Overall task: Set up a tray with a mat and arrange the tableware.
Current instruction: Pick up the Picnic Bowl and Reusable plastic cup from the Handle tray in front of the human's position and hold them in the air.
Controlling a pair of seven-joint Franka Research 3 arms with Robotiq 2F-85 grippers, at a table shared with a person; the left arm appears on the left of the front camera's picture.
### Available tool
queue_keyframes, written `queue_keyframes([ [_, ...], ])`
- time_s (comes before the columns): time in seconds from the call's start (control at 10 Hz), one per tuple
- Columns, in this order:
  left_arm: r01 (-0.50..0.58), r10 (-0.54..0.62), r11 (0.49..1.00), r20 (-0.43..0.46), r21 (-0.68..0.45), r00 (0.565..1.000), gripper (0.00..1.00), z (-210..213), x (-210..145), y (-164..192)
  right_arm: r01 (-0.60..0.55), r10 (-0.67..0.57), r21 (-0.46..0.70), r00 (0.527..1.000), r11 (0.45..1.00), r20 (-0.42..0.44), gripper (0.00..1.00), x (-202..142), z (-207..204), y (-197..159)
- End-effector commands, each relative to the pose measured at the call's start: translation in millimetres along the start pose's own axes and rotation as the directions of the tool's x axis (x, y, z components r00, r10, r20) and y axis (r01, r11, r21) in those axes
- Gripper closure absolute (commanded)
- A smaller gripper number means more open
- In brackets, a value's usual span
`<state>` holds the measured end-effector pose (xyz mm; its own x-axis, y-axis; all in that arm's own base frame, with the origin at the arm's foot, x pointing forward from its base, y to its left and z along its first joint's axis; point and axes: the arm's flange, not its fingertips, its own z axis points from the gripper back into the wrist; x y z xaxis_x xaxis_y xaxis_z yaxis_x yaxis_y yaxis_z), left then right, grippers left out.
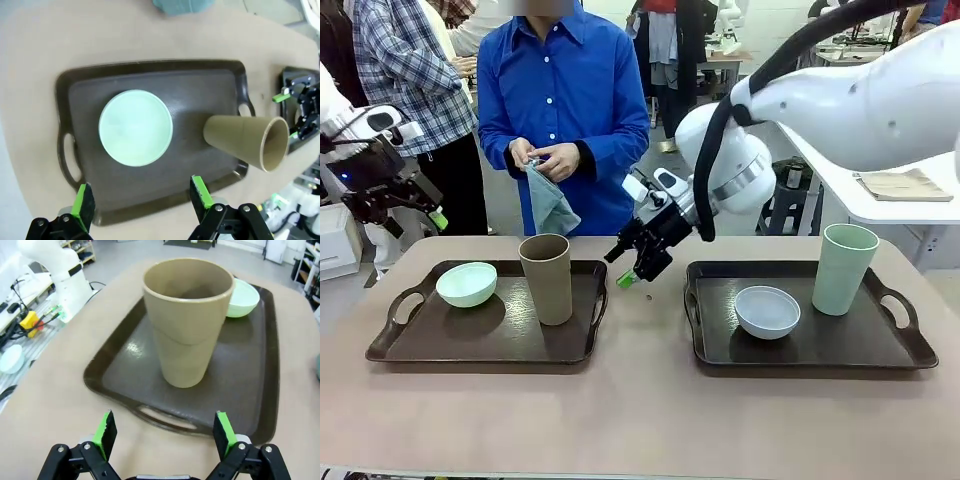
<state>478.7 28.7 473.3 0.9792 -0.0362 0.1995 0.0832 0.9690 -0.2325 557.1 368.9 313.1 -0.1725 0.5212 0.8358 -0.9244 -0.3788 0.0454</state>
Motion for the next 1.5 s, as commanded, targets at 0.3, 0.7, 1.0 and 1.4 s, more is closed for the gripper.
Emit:
queue_keyframes([
  [0.3, 0.002, -0.003, 0.996, 0.01, 0.092, 1.0, 0.0, -39, 15, 13, 0.026, -0.006, -0.141, 0.99, 0.99, 0.137, 0.0, 6, -45, -26],
  [0.7, -0.039, 0.04, 0.996, -0.009, 0.083, 0.999, 0.0, -72, 22, 24, 0.047, -0.037, -0.066, 0.989, 0.997, 0.147, 0.0, 14, -68, -26],
  [1.0, -0.046, 0.049, 0.996, -0.038, 0.076, 0.998, 0.0, -90, 25, 22, 0.046, -0.042, -0.029, 0.99, 0.999, 0.138, 0.0, 18, -81, -20],
  [1.4, 0.005, 0.002, 0.997, -0.094, 0.082, 0.996, 0.0, -121, 36, 9, 0.026, -0.023, -0.019, 0.989, 0.999, 0.144, 0.0, 23, -94, -25],
])
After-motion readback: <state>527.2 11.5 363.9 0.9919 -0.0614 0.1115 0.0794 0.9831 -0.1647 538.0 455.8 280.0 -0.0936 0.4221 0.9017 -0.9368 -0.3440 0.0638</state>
